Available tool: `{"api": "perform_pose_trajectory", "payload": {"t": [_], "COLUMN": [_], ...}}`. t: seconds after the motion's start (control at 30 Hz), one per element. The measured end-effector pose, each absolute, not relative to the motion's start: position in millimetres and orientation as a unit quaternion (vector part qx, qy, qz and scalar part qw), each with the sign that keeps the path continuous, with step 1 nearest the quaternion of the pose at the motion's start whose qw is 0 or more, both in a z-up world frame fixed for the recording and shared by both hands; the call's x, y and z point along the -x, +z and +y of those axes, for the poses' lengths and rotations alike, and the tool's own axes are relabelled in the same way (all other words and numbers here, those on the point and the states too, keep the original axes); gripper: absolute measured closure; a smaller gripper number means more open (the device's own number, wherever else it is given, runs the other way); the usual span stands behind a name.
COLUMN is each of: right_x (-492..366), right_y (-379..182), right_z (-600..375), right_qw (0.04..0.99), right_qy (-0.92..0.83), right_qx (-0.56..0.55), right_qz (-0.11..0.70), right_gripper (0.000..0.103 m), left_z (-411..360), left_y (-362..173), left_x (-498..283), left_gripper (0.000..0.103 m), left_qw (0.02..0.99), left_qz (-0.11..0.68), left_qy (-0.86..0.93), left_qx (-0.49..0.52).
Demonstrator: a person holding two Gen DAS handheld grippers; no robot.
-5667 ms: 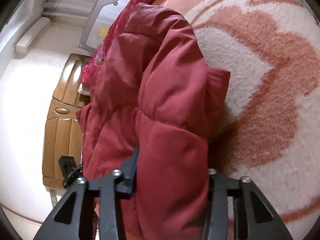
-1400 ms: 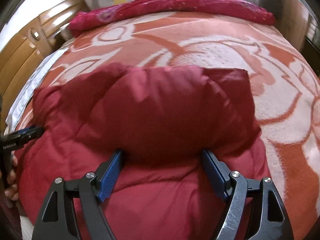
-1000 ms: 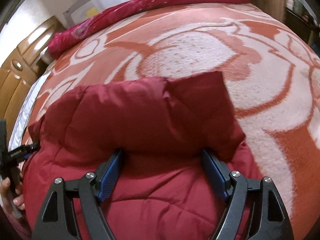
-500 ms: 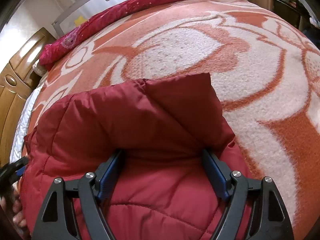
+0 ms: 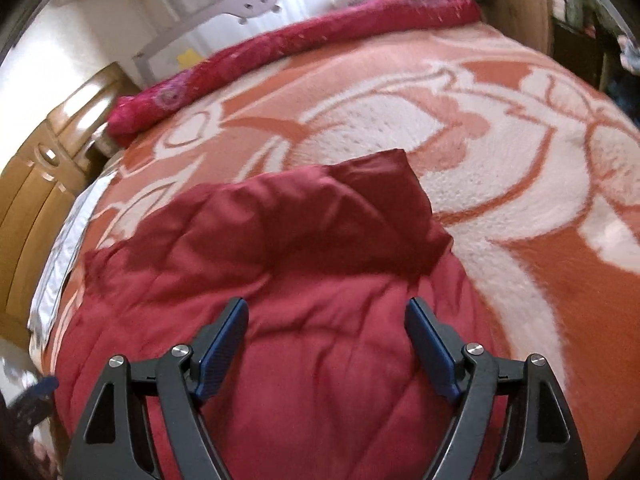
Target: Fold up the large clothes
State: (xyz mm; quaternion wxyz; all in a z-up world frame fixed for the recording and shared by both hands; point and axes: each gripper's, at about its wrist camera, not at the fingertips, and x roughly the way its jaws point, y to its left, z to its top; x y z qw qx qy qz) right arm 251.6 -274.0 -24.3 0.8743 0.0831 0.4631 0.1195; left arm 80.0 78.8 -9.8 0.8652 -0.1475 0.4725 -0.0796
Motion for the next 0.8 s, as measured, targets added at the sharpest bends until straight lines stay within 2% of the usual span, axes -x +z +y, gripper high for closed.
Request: {"api": "perform_pose_trajectory", "payload": {"t": [0.2,0.43,0.8], "right_x": [-189.5,-137.8,-126.8], "right_y": [-3.2,-12.0,-49.0], "right_z": [-261.1,-234.0,-235.7], "right_qw": [0.879,0.880,0.883], "right_qy": [0.164,0.184,0.166], "right_qx": [-0.060,0.004,0.011], "right_qz": [0.444,0.437,0.440], "right_gripper": [0.021,0.021,0.014], "left_z": [71.4,58.5,60.9], "left_y": [-13.4,-30.4,-62.6], "left_x": [-68.0,-57.3,-57.3], "left_gripper": [0.010,0.010,0.009], "left_qw": [0.866,0.866,0.865], "left_qz": [0.472,0.483,0.487], "left_qy": [-0.082,-0.072,-0.072], "left_qx": [0.140,0.110,0.096]}}
